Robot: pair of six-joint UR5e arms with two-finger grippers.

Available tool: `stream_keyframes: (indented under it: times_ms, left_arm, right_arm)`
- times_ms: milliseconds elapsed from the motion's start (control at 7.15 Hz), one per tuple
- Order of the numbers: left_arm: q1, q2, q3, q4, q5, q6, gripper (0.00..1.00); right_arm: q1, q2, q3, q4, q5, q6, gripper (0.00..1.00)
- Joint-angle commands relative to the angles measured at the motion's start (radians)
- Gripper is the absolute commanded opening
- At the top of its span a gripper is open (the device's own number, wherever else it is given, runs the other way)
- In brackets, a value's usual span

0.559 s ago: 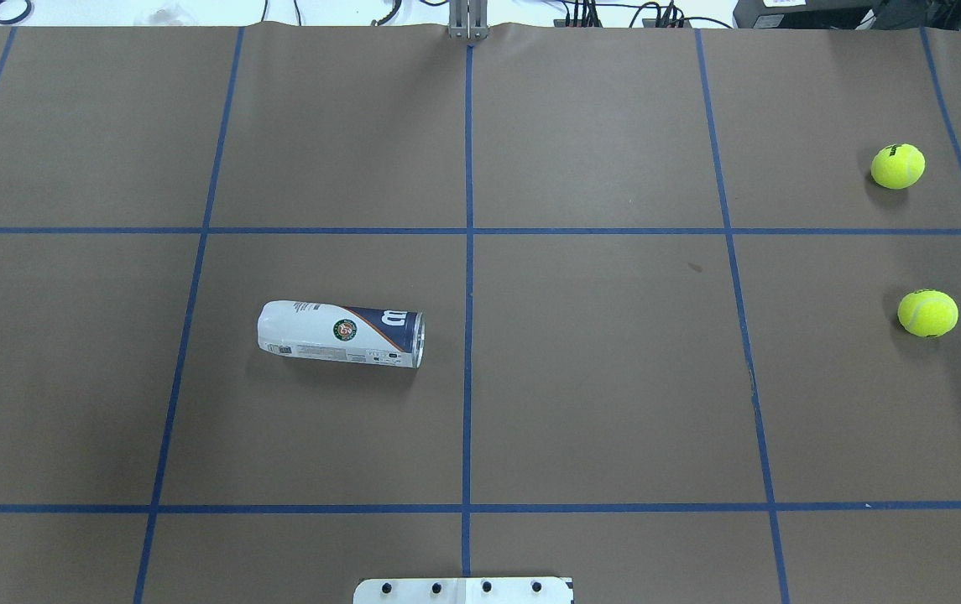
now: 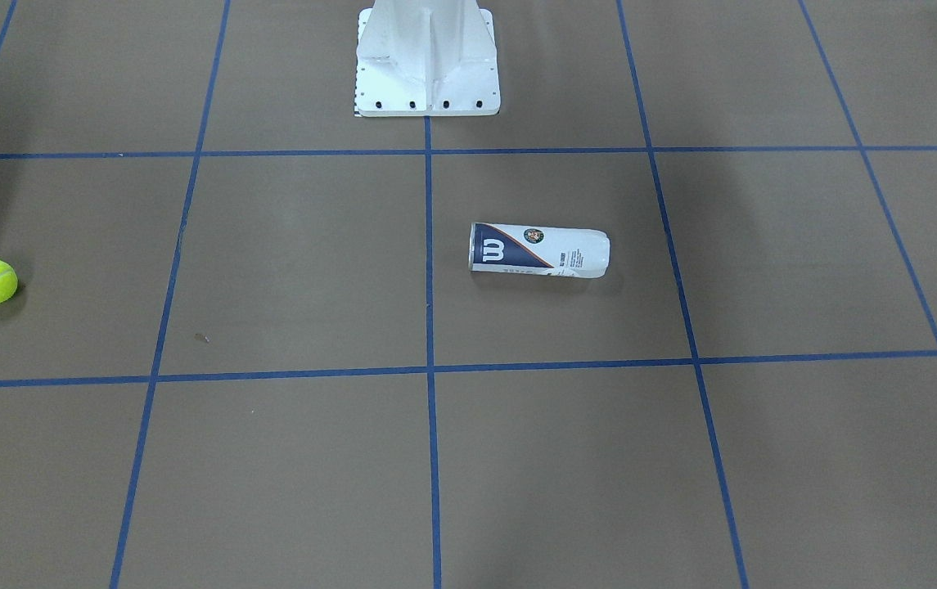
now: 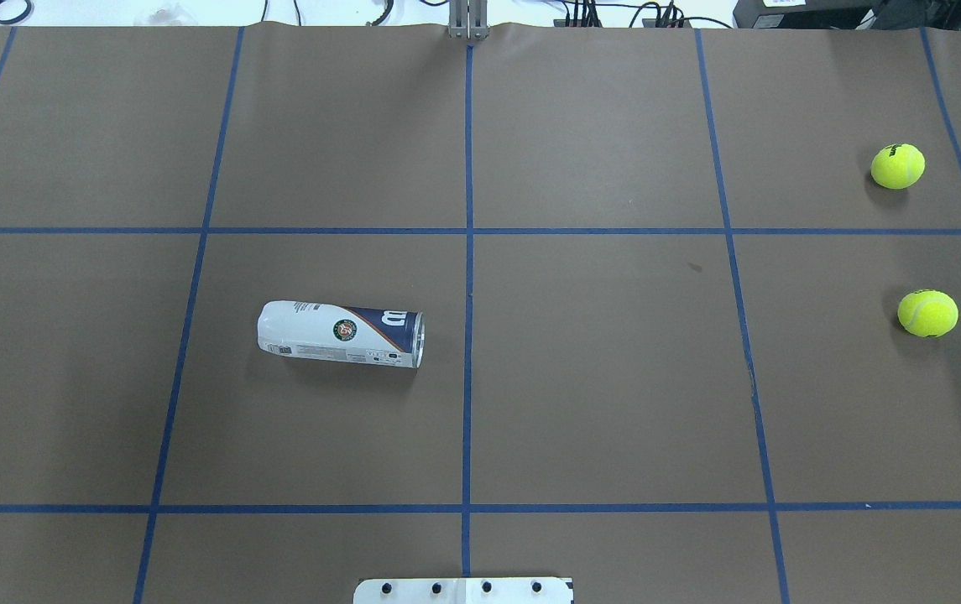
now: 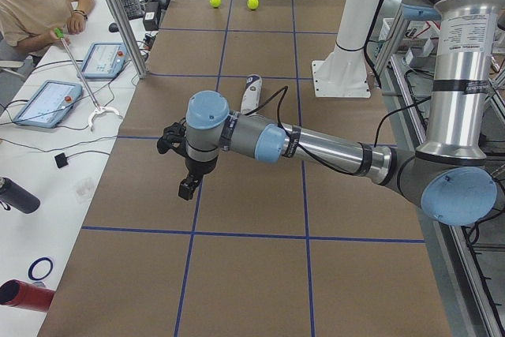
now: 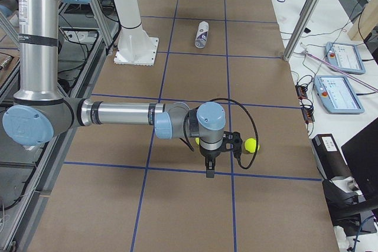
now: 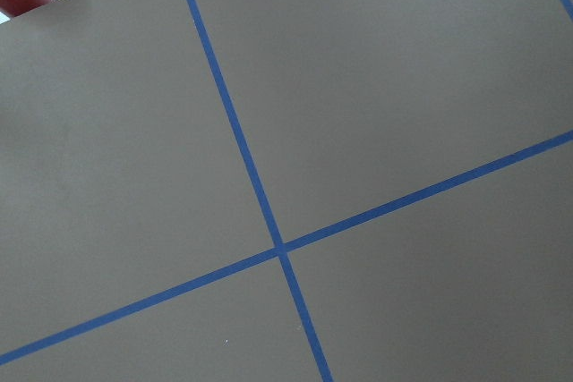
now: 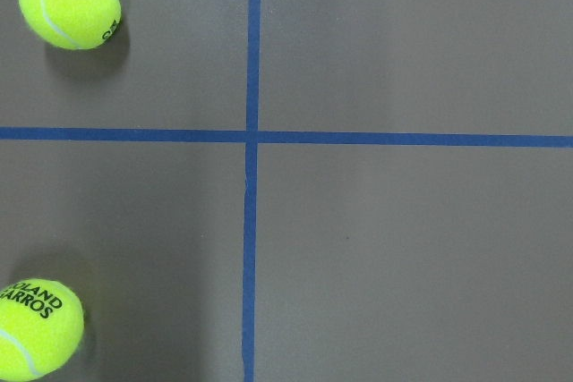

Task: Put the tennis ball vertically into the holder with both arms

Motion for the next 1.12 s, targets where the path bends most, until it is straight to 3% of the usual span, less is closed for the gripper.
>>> stream_keyframes:
  times_ms: [0,420,979]
  left_arm:
    - [0.105,-0.012,0.0,-0.118,-0.008,-0.016,1.0]
    - [0.125,-0.021,-0.008,-0.235,-0.064,-0.048,1.0]
    - [0.286,-0.19,-0.038,-0.235,-0.055,-0.154,1.0]
  right_arm:
    - [0.0,0.002,0.002,-0.001,0.002,0.0,0.99]
    - [0.0,0.006,-0.007,-0.002,0.05,0.0,0.99]
    - [0.0,-0.001,-0.005,-0.001,0.062,0.0,0.99]
